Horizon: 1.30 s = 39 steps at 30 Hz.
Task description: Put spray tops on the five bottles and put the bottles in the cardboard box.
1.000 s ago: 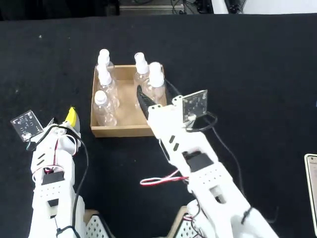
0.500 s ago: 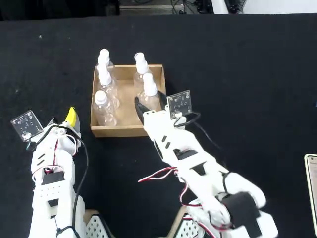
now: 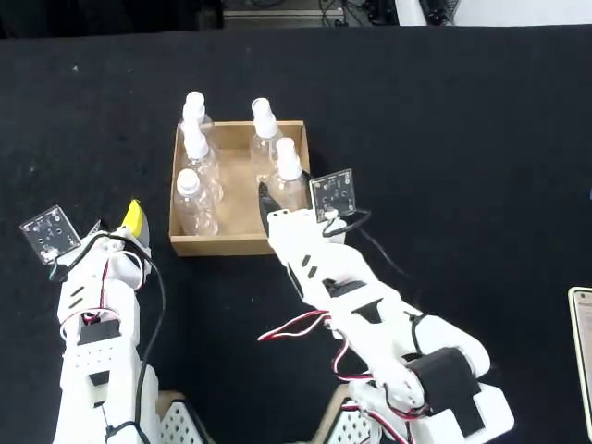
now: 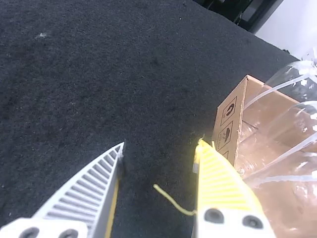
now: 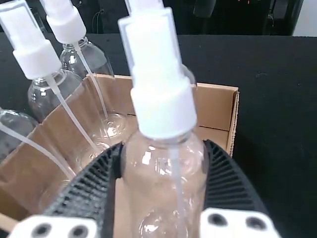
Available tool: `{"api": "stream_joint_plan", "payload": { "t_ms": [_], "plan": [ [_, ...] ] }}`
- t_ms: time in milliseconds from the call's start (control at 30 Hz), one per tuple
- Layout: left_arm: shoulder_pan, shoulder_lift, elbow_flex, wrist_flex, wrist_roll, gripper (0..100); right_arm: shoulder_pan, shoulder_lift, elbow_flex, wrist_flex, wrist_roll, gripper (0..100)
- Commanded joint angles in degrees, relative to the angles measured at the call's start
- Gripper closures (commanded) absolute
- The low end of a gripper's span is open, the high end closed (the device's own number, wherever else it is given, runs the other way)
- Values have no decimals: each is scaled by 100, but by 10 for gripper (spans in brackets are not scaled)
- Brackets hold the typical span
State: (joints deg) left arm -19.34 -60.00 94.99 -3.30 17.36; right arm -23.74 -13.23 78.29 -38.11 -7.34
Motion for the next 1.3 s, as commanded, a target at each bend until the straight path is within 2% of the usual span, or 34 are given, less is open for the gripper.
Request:
{"api": "stream_joint_plan", "payload": {
  "t_ms": [0, 67, 267, 1267],
  "plan": [
    [75, -44, 75, -149, 0, 793, -79, -31, -312, -167, -9, 820],
    [75, -44, 75, -149, 0, 793, -79, -22, -312, -167, -9, 807],
    [75, -44, 75, -149, 0, 793, -88, -66, -189, -158, -9, 655],
    [75, -44, 75, -149, 0, 791, -141, -400, -180, -185, -26, 647]
  ]
}}
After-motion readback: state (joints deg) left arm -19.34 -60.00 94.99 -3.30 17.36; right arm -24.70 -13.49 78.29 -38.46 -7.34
